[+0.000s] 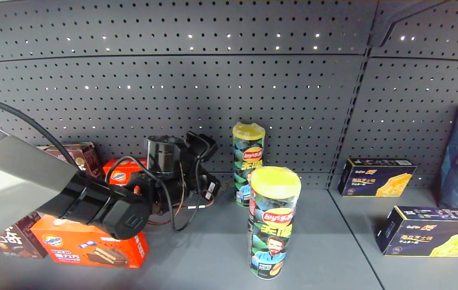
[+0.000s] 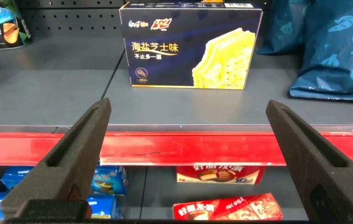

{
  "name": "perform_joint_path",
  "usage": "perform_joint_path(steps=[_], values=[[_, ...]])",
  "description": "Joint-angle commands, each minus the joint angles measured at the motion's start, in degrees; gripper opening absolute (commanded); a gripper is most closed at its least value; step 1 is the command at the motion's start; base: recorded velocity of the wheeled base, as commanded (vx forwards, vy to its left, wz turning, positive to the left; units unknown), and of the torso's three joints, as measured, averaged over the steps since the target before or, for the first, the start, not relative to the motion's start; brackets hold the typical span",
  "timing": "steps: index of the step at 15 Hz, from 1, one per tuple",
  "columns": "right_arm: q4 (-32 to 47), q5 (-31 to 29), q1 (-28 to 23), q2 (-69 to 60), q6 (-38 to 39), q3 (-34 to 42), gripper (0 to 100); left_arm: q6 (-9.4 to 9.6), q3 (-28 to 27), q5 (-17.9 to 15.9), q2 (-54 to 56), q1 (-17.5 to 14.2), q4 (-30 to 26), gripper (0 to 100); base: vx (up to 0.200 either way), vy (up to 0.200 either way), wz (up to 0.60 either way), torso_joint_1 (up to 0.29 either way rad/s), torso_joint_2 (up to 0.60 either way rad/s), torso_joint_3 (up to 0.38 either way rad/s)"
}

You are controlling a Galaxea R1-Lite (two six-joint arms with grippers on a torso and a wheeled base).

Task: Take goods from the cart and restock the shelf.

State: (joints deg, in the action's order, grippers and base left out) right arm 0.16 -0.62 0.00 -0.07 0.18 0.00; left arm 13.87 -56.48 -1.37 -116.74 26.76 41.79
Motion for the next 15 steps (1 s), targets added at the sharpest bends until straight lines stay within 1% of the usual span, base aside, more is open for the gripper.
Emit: perform_joint_path(steps=[1,15], values=[[0.02,0.01,0.0,0.07,-0.01,0.0,100,-0.07,-0.74,0.05,-1.65,0.31,-0.04,100,0.0,0.0,0.0,0.0,0.0,0.0],[0.02,0.01,0.09,0.07,-0.01,0.0,100,-0.07,-3.29,0.05,-3.94,0.75,0.13,100,0.0,0.0,0.0,0.0,0.0,0.0]])
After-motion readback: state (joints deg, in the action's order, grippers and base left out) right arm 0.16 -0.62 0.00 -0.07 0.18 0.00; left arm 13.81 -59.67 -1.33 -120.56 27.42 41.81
